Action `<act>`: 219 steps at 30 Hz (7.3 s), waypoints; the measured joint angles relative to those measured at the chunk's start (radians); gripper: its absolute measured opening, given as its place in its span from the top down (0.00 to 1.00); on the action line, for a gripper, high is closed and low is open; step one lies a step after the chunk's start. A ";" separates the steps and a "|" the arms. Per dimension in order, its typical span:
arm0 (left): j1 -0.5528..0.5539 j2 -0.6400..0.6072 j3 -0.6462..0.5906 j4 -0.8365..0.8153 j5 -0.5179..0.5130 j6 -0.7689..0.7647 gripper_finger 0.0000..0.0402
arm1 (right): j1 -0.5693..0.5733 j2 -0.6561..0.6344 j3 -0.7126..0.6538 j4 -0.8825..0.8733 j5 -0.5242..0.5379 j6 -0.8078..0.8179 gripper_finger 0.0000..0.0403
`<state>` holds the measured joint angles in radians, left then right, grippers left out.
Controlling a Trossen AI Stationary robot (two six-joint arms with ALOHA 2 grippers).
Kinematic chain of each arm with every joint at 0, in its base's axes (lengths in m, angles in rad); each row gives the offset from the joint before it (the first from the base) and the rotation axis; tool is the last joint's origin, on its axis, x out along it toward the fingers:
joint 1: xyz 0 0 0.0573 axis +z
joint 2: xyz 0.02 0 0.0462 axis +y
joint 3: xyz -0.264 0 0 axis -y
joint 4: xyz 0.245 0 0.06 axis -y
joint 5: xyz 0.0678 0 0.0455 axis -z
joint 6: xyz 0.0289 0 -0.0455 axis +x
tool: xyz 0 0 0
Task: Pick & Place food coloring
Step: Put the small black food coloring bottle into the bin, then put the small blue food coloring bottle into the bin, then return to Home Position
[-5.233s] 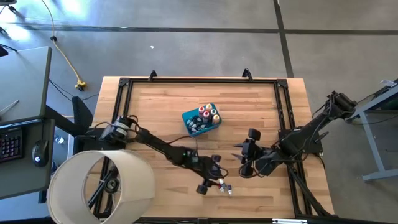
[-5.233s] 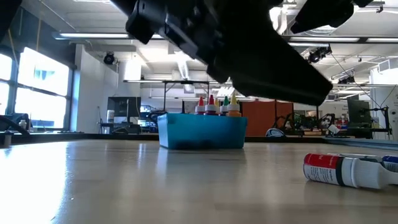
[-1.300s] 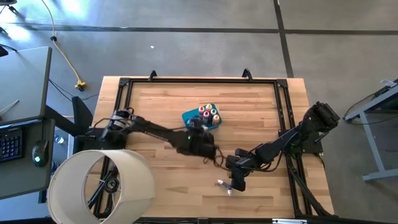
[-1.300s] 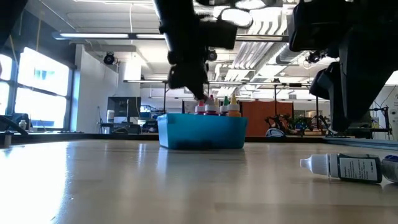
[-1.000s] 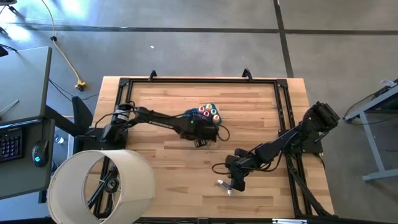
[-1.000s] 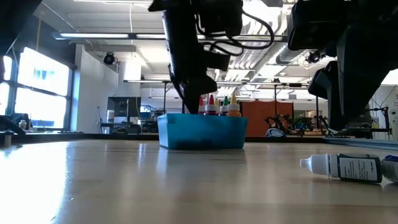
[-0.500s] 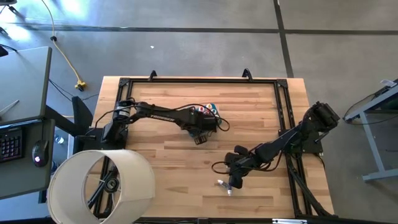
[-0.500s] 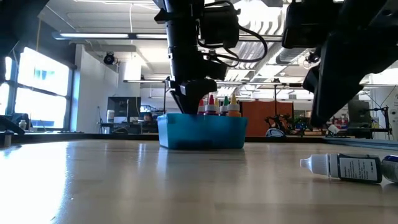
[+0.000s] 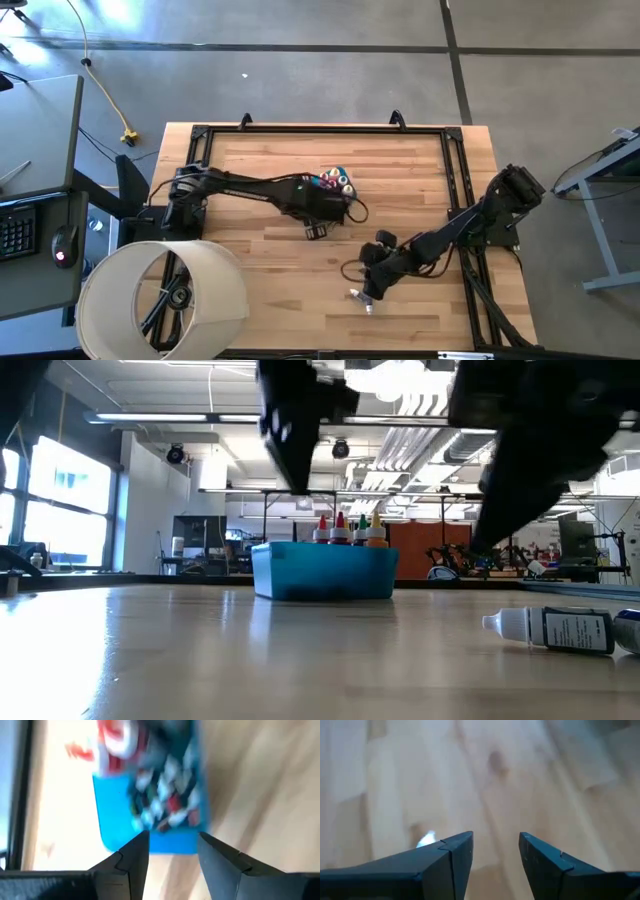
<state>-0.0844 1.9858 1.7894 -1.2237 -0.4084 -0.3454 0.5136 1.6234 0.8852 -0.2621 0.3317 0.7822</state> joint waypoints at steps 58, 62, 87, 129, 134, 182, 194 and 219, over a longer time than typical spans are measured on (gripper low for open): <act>-0.499 -0.168 0.079 -0.321 -0.434 -0.603 0.60 | -0.253 0.233 0.245 0.382 0.316 -0.779 0.83; -0.499 -0.168 0.079 -0.328 -0.434 -0.592 0.60 | -0.378 0.233 0.244 0.435 0.190 -0.764 0.80; -0.498 -0.168 0.079 -0.348 -0.440 -0.542 0.60 | -0.045 0.116 0.365 -0.131 0.054 -0.553 0.62; -0.498 -0.168 0.079 -0.342 -0.422 -0.603 0.60 | 0.108 0.238 0.068 0.145 -0.085 -0.239 0.84; -0.498 -0.168 0.079 -0.342 -0.425 -0.603 0.60 | 0.006 0.243 0.068 0.299 0.020 -0.520 0.84; 0.014 -0.350 -0.027 0.118 0.242 0.367 0.61 | -0.436 -0.647 0.040 -0.133 0.147 -0.918 0.66; 0.084 -0.866 -0.476 0.321 0.262 0.288 0.61 | -0.375 -1.274 -0.548 0.293 0.079 -1.029 0.66; 0.065 -1.641 -1.654 1.471 0.675 0.637 0.60 | -0.376 -1.588 -0.838 0.435 -0.054 -1.140 0.66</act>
<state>-0.0195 0.3446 0.1356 0.2477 0.2668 0.2916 0.1379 0.0353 0.0475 0.1730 0.2775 -0.3576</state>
